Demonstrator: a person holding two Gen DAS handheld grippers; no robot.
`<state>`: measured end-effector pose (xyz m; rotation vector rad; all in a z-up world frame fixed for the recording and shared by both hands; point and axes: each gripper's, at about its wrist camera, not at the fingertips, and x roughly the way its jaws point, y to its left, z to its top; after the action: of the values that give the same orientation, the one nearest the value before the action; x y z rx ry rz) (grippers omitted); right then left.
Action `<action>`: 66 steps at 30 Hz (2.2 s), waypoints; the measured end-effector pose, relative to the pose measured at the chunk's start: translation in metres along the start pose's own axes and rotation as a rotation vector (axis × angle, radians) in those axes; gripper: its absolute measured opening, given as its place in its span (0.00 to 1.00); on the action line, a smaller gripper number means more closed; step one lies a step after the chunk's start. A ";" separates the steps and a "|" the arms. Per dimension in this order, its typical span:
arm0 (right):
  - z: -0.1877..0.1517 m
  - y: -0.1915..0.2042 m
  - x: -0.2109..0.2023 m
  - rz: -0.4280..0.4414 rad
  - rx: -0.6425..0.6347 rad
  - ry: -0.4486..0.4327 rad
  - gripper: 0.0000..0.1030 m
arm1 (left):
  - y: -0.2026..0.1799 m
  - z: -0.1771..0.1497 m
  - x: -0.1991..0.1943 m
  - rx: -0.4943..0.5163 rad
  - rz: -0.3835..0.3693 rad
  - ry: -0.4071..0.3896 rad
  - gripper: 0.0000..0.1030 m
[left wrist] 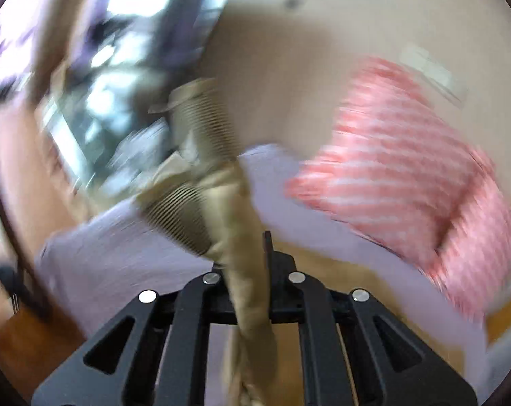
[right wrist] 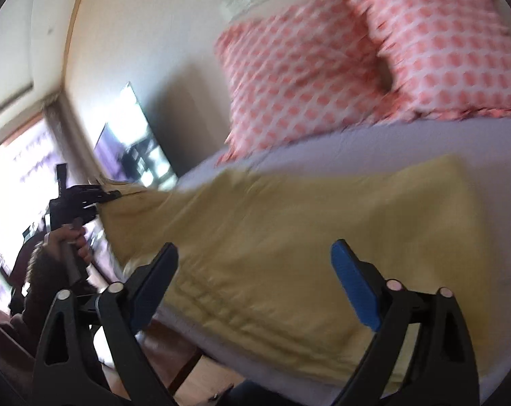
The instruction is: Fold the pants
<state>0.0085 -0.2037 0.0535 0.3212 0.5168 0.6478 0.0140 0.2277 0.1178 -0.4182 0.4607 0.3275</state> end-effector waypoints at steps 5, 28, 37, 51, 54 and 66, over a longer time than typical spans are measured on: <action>0.013 -0.054 -0.051 -0.101 0.181 -0.144 0.94 | -0.179 -0.042 -0.034 0.493 -0.309 -0.017 0.10; 0.028 -0.135 -0.013 -0.145 0.386 0.118 0.64 | -0.281 -0.235 -0.069 0.978 -0.740 0.240 0.32; 0.027 -0.141 -0.004 -0.181 0.326 0.151 0.41 | -0.134 -0.084 0.022 0.404 -0.512 0.414 0.73; 0.027 -0.158 0.006 0.046 0.467 0.216 0.16 | -0.141 -0.085 0.131 0.240 -0.678 0.778 0.57; 0.022 -0.171 0.005 0.162 0.593 0.195 0.13 | -0.131 -0.089 0.139 0.161 -0.685 0.826 0.14; 0.118 -0.157 0.028 0.180 0.447 0.070 0.10 | -0.189 -0.017 0.139 0.308 -0.592 0.516 0.06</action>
<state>0.1688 -0.3188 0.0729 0.7751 0.7056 0.7168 0.2001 0.0856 0.0949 -0.3164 0.8475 -0.4351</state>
